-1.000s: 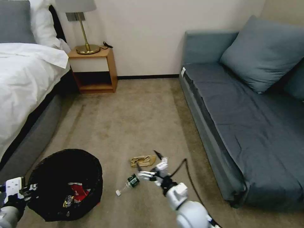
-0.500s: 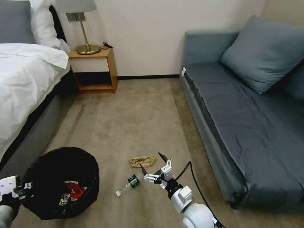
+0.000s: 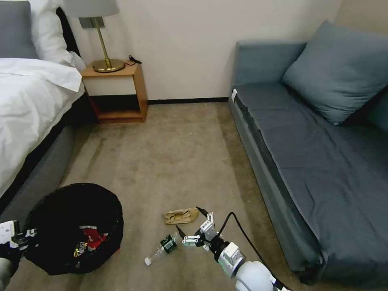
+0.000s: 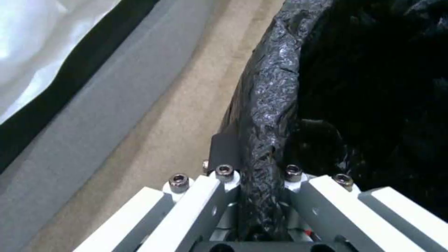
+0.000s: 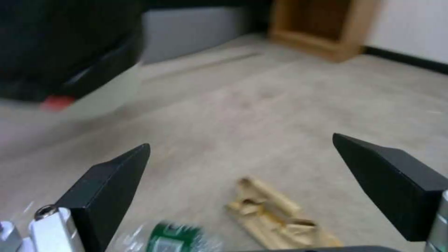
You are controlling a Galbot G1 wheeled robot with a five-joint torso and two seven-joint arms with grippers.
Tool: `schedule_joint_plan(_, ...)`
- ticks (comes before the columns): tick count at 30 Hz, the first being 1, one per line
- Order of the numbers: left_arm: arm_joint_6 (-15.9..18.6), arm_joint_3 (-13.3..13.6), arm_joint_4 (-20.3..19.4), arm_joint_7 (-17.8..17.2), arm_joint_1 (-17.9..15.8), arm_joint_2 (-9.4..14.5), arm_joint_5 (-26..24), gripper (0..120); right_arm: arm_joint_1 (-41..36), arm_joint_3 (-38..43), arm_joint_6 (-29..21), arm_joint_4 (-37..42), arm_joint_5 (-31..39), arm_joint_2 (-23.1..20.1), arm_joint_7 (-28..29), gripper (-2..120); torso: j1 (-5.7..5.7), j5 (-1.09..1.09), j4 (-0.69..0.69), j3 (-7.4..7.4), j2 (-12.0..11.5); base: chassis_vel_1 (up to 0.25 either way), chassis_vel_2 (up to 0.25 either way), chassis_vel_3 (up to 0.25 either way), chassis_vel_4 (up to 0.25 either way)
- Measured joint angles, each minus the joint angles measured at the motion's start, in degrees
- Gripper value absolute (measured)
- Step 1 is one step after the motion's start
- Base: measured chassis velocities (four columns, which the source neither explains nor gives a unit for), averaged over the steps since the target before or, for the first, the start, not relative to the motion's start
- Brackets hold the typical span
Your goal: Pick up the trash bin, then pick up the garbage on the floor and place it into the trash bin.
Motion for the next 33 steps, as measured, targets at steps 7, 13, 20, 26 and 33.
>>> schedule_joint_plan(7, 0.51, -1.49, 1.49, -0.01, -0.77, 1.24, -0.97, 3, 11.75, -9.68, 0.26, -8.63, 0.6, -0.41, -9.13, 100, 0.0, -0.01, 0.0, 0.0, 0.0, 0.0, 0.0, 0.0, 0.0)
schedule_joint_plan(13, 0.82, -3.57, 0.87, -0.02, 0.42, 1.24, -1.81, 3, 24.0, -20.77, 1.1, -17.97, -1.02, 0.96, -13.7, 100, 0.0, -0.01, 0.0, 0.0, 0.0, 0.0, 0.0, 0.0, 0.0)
schedule_joint_plan(20, 0.87, -4.32, -1.73, -0.02, 1.24, 0.4, -1.8, 3, 32.93, -31.46, 1.64, -25.73, -1.75, 3.95, -15.18, 100, 0.0, -0.01, 0.01, 0.01, 0.0, 0.0, 0.0, 0.0, 0.0)
schedule_joint_plan(26, 1.19, -3.82, -2.41, -0.04, 0.71, 0.05, -1.8, 3, 35.47, -35.13, 2.03, -30.39, -2.03, 6.16, -14.56, 100, 0.0, 0.0, 0.0, 0.01, 0.0, 0.0, 0.0, 0.0, 0.0)
schedule_joint_plan(33, 1.71, -3.34, -2.3, -0.19, -0.38, -0.19, -2.07, 3, 37.21, -37.18, 3.92, -37.14, -4.8, 8.83, -14.43, 100, 0.0, 0.0, -0.01, 0.0, 0.0, 0.0, 0.0, 0.0, 0.0)
